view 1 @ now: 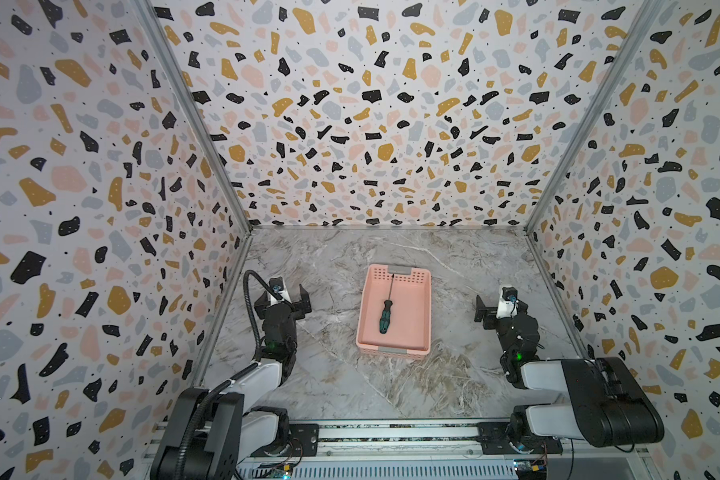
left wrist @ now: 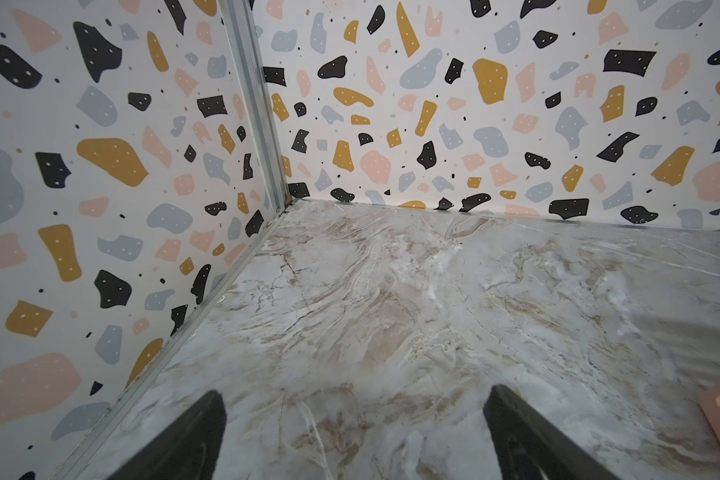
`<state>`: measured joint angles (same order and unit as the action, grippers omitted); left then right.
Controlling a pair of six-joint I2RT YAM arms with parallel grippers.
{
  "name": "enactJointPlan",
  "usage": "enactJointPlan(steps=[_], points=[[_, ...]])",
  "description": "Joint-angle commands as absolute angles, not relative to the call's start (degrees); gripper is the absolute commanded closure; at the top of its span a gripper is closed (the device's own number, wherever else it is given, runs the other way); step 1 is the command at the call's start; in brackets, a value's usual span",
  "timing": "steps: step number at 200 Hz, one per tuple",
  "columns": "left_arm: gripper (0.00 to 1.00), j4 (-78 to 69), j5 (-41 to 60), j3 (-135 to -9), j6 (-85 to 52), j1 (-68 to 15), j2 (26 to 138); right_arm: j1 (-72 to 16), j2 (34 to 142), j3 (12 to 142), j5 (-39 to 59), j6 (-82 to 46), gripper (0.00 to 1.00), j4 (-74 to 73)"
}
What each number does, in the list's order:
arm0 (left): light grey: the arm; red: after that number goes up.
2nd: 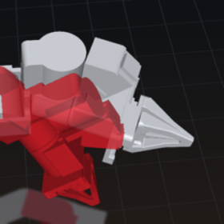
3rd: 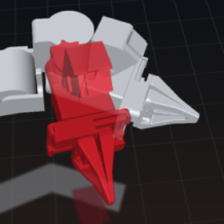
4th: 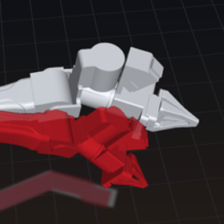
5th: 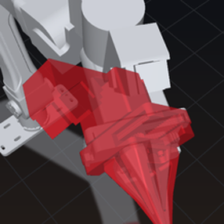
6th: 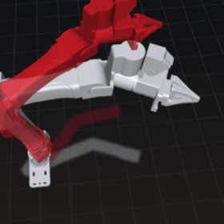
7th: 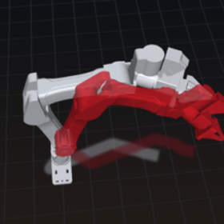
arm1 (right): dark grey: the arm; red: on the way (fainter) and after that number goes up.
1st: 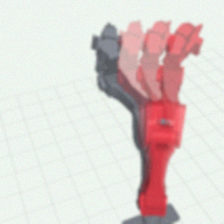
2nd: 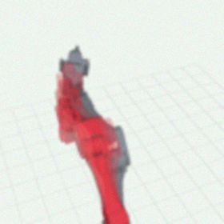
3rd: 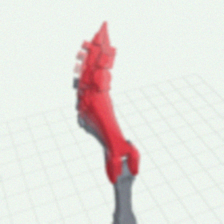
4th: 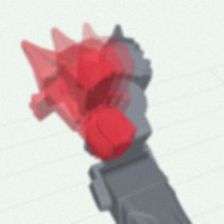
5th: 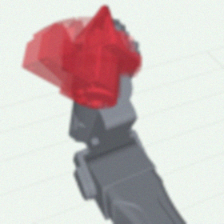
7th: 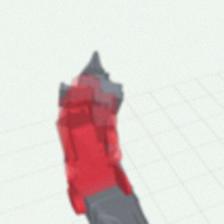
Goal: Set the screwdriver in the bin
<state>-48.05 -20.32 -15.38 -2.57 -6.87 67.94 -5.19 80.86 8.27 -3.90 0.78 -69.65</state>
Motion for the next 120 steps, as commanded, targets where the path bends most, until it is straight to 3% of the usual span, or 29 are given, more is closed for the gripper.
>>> enactJointPlan(steps=[1,54,120], points=[[0.00,-53.0,-20.7,-17.0,-1.0,-7.0,68.7,-5.1,85.1,7.0,-1.6,2.3,0.01,-81.9],[0.00,-50.8,-26.1,-15.1,-2.6,-7.1,66.8,-2.8,85.6,11.7,1.6,0.7,0.01,-72.1],[0.00,-64.4,-25.0,-9.3,-1.7,-7.1,73.6,-2.3,85.2,11.0,8.6,3.0,0.01,-72.8]])
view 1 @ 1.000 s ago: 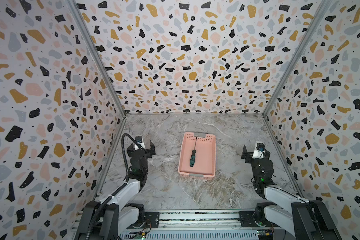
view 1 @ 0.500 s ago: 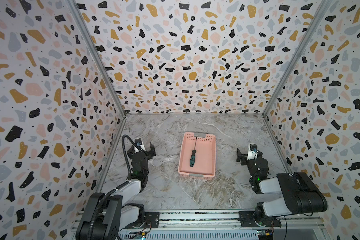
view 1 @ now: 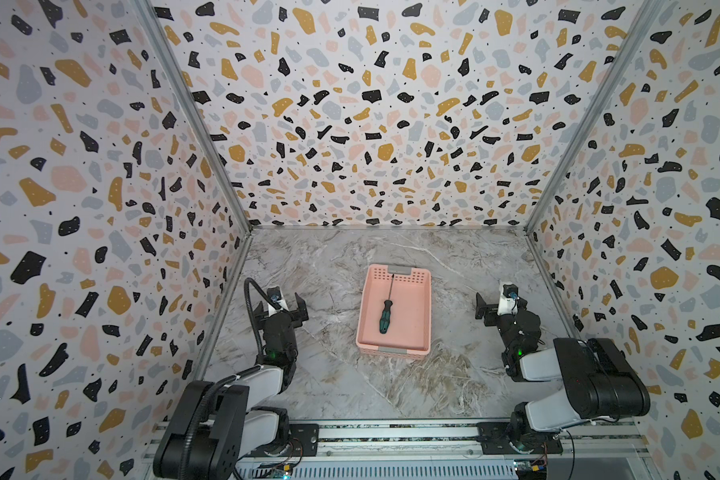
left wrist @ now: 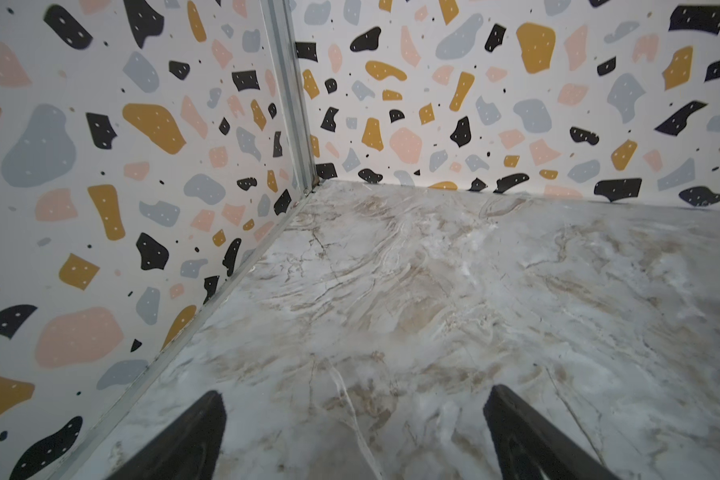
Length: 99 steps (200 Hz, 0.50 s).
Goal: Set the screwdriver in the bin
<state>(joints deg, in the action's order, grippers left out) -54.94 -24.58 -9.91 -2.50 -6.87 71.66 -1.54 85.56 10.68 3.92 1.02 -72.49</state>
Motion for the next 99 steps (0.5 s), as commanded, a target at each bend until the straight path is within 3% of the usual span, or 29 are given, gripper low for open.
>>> enactJointPlan(steps=[1,46,64,99], points=[[0.00,-64.5,-25.0,-9.2,-1.7,-7.1,73.7,-2.4,85.2,11.0,8.5,3.1,0.01,-72.8],[0.00,-74.6,-21.3,-6.9,-0.4,-7.1,80.3,-3.0,85.0,9.9,6.6,2.9,0.01,-74.8],[0.00,-67.7,-20.8,-9.6,-0.3,-7.0,79.7,-2.7,85.6,11.7,4.5,1.4,0.01,-71.9],[0.00,-68.6,-22.9,-9.7,-1.4,-6.8,80.3,-2.5,85.5,12.2,4.5,1.4,0.01,-71.0]])
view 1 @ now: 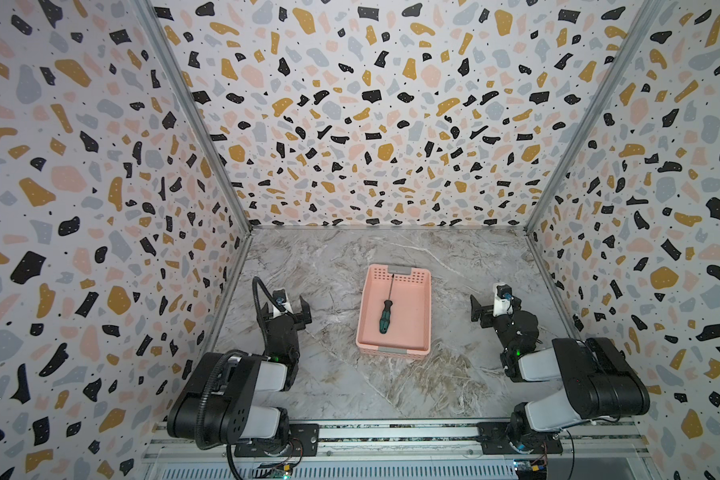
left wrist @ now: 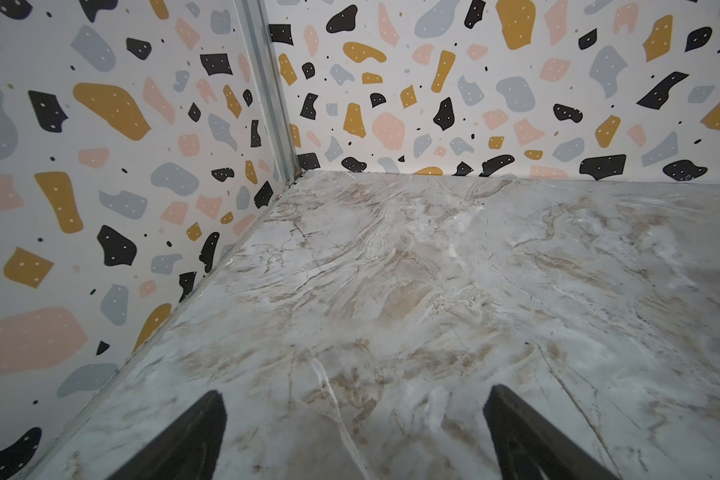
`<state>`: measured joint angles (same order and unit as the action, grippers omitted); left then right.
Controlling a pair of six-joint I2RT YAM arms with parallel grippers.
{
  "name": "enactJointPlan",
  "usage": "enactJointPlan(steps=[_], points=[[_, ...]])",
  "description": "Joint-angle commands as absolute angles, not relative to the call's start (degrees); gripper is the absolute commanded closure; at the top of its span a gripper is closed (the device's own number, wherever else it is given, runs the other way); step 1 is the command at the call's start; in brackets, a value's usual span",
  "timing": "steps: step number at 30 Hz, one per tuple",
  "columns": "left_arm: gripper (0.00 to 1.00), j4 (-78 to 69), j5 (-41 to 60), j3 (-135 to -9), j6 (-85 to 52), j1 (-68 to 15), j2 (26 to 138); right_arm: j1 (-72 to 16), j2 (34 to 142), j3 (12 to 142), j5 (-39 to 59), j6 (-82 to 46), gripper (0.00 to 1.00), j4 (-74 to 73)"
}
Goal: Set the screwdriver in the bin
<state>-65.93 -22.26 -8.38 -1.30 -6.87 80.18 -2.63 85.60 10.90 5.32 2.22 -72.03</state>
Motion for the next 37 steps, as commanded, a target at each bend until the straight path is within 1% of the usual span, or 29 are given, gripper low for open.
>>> enactJointPlan(steps=[1,37], points=[[0.01,-68.6,-22.9,-9.7,-1.4,-6.8,80.3,-2.5,85.6,12.2,4.5,1.4,0.01,-71.0],[0.00,-68.7,-22.9,-9.5,-1.4,-6.8,80.0,-2.9,85.5,12.5,3.7,1.6,0.01,-70.6]])
